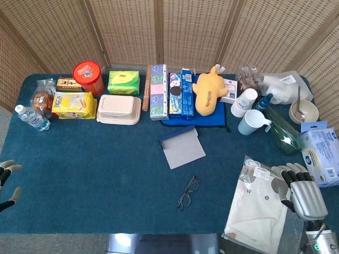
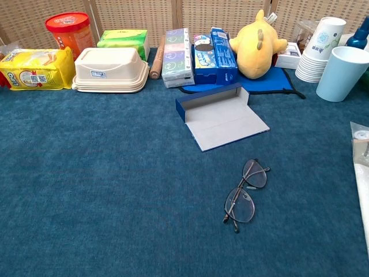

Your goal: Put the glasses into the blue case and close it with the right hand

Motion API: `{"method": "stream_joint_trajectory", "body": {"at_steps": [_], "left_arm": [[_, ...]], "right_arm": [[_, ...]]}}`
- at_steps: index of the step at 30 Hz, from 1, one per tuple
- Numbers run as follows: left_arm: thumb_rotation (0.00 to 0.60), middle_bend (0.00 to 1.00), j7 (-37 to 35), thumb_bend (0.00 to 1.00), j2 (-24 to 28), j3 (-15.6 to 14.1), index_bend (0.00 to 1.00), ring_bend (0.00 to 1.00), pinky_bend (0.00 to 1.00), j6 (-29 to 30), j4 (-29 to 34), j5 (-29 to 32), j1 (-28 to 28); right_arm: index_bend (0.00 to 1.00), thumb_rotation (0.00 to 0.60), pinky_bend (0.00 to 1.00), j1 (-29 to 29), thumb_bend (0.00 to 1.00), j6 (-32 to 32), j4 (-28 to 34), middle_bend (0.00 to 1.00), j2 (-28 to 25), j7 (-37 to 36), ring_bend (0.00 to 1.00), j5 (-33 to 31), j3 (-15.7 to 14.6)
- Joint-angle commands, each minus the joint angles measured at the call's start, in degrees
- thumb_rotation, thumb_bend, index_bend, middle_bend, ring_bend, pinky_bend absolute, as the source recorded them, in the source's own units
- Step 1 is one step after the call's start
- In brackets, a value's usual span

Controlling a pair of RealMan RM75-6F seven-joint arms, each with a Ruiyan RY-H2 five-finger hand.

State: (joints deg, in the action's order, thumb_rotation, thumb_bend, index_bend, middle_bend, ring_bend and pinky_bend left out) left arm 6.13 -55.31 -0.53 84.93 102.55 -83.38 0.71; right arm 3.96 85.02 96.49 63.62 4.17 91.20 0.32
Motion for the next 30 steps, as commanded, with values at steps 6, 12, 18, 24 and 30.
{"method": "stream_joint_trajectory", "body": {"at_steps": [6, 12, 18, 24, 30], "left_arm": [[0.6, 0.21, 0.1, 0.36, -0.5, 0.1, 0.26, 0.18, 0.09, 0.3, 0.2, -0.7, 0.1], [0.6, 0.21, 0.6, 0.36, -0.3, 0.3, 0.26, 0.18, 0.11, 0.4, 0.9, -1.3, 0.4], [0.6, 0.21, 1.0, 0.36, 0.6, 1.1, 0.26, 0.18, 0.11, 0.1, 1.7, -1.5, 1.3], [0.6, 0.21, 1.7, 0.36, 2.0, 1.9, 0.26, 0.18, 0.11, -0.6, 3.1, -1.3, 2.3], [0.6, 0.2, 2.2, 0.36, 2.8, 2.8, 0.26, 0.18, 0.11, -1.7, 3.6, 0.3, 3.3]], "right_arm": [[0.27, 0.582, 0.19, -0.1, 0.59, 0.3, -0.1, 0.29, -0.6, -0.6, 0.19, 1.1, -0.4], [0.27, 0.582, 0.19, 0.4, 0.59, 0.4, 0.0, 0.29, -1.1, -2.0, 0.19, 2.8, -0.6], [0.26, 0.586, 0.19, 2.9, 0.59, -3.0, 1.7, 0.28, -2.3, -3.3, 0.19, 4.6, -0.9], [0.25, 0.589, 0.19, 8.8, 0.59, -10.8, 6.0, 0.25, -4.4, -3.1, 0.17, 6.9, -0.6], [0.25, 0.6, 0.19, 16.9, 0.59, -22.7, 9.2, 0.22, -4.8, -0.2, 0.13, 7.8, 0.4]]}}
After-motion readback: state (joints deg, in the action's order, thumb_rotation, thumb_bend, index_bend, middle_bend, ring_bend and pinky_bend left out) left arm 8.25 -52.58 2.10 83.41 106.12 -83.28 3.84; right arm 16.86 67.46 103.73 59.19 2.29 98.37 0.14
